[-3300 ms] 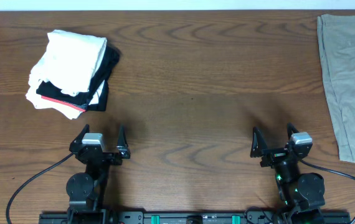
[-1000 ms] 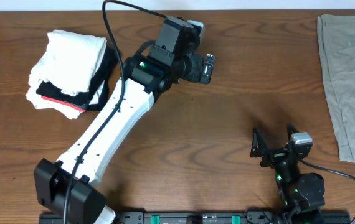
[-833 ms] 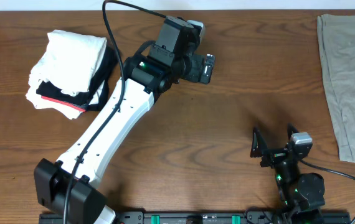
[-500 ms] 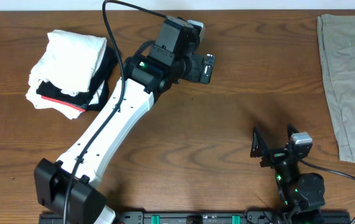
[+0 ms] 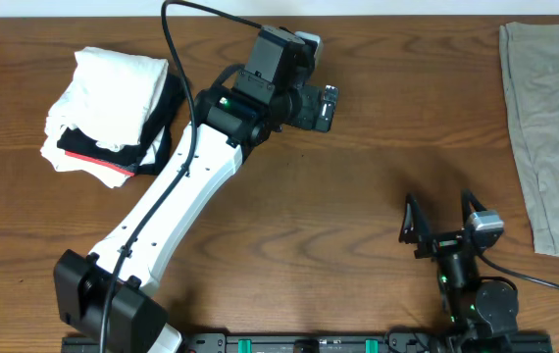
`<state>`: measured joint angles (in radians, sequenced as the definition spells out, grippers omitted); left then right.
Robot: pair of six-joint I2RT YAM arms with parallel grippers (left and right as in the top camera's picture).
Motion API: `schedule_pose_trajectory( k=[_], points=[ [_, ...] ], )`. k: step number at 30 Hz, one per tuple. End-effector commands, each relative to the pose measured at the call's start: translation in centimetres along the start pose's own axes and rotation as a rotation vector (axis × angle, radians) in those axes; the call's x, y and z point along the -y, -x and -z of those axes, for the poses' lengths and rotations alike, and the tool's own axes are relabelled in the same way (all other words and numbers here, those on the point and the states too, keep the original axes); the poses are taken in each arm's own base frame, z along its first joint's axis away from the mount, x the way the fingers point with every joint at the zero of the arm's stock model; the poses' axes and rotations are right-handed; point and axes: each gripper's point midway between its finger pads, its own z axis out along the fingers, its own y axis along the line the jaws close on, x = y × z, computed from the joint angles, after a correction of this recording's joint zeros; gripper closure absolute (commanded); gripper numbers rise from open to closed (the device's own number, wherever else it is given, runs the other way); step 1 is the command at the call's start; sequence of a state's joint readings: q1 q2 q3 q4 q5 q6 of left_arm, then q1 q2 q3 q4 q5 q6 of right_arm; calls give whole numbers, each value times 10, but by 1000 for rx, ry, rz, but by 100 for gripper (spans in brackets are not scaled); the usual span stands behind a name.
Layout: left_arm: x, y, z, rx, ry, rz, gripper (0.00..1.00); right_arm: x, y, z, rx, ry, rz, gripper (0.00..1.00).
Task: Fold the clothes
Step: 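Raise the left arm and move it forward over the table center, then reach the right gripper to the khaki pants at the right edge and grasp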
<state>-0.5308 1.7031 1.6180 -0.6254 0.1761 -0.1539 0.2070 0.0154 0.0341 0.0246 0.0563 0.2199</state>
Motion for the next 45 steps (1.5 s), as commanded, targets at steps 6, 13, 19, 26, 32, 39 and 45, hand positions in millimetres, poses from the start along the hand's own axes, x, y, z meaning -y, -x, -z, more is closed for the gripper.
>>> schedule_pose_trajectory(
  k=[6, 13, 19, 26, 32, 39, 45],
  points=[
    [-1, 8, 4, 20, 8, -2, 2, 8, 105, 9, 29, -173, 2, 1],
    [-1, 8, 4, 20, 8, -2, 2, 6, 154, -21, -203, -270, 34, 1],
    [-1, 8, 4, 20, 8, -2, 2, 33, 142, -67, -472, -349, 92, 1],
    [-1, 8, 4, 20, 8, -2, 2, 109, 99, -112, -699, -449, 75, 1],
    [-1, 8, 4, 20, 8, -2, 2, 141, 79, -124, -750, -484, 87, 1],
    [-1, 8, 4, 20, 8, -2, 2, 189, 51, -133, -795, -552, 43, 39],
    [-1, 8, 4, 20, 8, -2, 2, 229, 24, -151, -801, -534, 43, 53]
  ],
)
